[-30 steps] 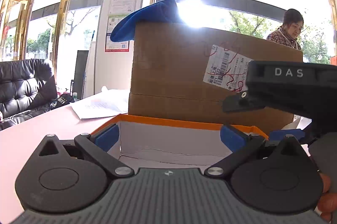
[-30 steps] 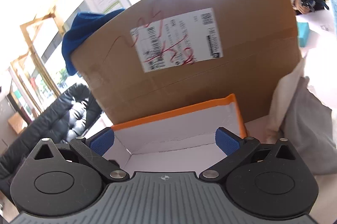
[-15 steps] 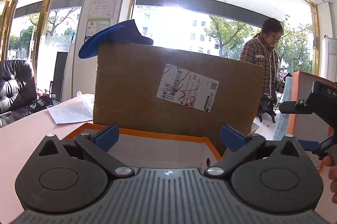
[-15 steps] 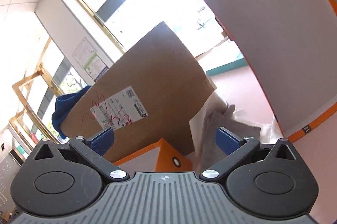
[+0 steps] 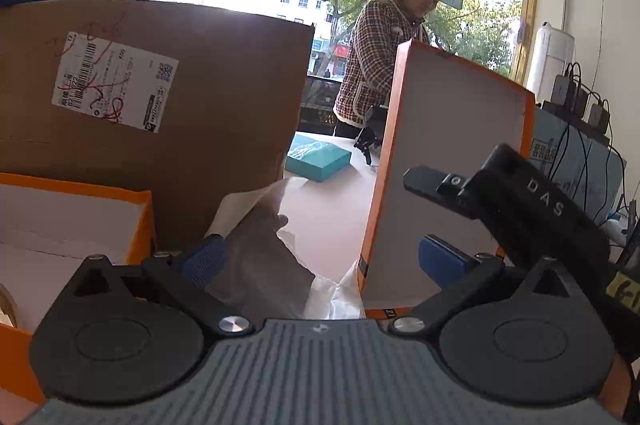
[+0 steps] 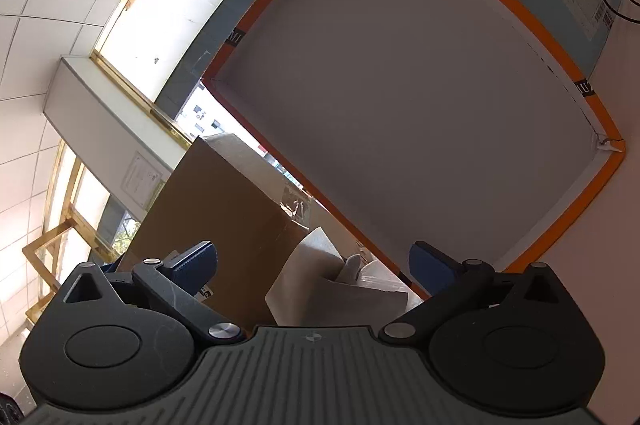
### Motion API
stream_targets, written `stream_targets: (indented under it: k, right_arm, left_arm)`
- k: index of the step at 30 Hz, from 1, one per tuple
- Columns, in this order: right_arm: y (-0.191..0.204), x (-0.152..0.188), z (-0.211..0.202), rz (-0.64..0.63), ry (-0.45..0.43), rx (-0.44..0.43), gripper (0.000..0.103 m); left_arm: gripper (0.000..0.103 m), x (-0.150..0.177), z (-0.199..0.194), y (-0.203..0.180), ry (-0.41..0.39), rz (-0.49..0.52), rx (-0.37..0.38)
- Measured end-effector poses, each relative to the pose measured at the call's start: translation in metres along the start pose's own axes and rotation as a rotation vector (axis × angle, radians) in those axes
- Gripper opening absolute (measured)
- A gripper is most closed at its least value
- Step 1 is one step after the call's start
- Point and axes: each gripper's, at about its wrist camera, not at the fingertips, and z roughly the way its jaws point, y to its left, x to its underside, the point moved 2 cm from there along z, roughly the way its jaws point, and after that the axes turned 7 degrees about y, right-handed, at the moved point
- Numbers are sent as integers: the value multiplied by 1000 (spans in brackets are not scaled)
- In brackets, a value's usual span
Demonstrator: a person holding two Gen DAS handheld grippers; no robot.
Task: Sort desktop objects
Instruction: 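Withdraw the right tool and move the left tool toward the grey cloth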
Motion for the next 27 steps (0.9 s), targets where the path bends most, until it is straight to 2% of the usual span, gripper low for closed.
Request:
stream_targets:
  k: [3, 5, 7, 11, 15, 18, 21, 22, 27]
  right_arm:
    - [-11, -3, 1, 58, 17, -21, 103]
    - [-16, -2, 1, 87, 28, -30, 103]
    - [-17, 1, 3, 91, 38, -20, 103]
    - [-13, 9, 11, 53, 67, 9, 103]
    - [-10, 16, 18, 20, 100, 13, 103]
    - [-10, 21, 23, 19, 135, 0, 103]
    - [-11, 27, 25, 34, 160, -14, 103]
    - [-12, 28, 26, 34, 163, -13, 103]
    - [-12, 30, 26, 36, 160, -5, 103]
  left_arm:
    - [103, 16, 20, 2, 26, 74, -37]
    - [103, 21, 27, 9, 29, 85, -80]
    - [103, 21, 28, 22, 11, 45, -117]
    - [103, 14, 30, 41, 44, -4, -96]
    - [103, 17, 34, 38, 51, 48, -105]
    - [103, 25, 39, 28, 59, 132, -106]
    - [103, 31, 42, 21, 58, 201, -142]
    - [103, 31, 42, 22, 57, 203, -139]
    - [103, 23, 24, 33, 15, 96, 43]
